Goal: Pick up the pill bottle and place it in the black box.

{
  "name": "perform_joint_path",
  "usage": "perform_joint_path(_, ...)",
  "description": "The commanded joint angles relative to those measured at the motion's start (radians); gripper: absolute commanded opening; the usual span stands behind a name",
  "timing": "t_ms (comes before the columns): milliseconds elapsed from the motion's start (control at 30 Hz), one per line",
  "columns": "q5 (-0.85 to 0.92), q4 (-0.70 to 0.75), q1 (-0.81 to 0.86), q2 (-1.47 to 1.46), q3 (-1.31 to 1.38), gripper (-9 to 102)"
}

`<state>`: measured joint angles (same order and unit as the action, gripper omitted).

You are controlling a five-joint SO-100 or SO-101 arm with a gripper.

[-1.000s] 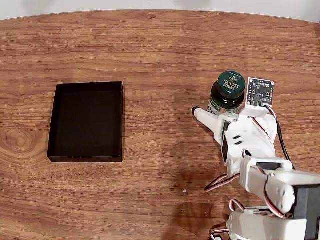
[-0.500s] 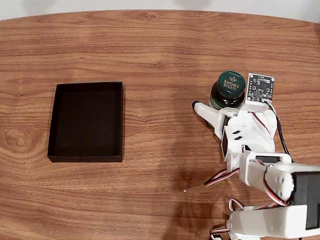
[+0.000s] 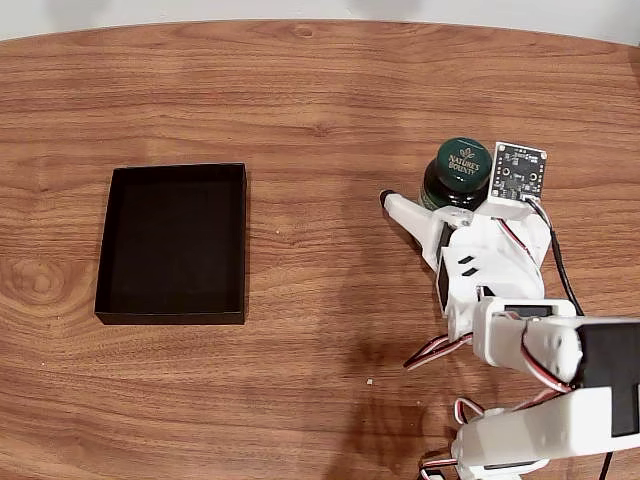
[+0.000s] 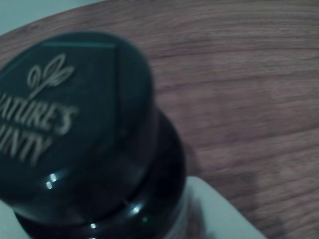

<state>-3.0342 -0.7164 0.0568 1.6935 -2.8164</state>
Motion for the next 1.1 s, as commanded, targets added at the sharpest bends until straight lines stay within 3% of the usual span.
perform_joint_path(0,0.023,-0.060,-0.020,-0.003,0.054,39)
perform_joint_path(533,0.041,-0.083,-0.032,0.002,0.043,24)
perform_joint_path(1067,0.044,-0.081,-0.074,0.160,-0.077,21)
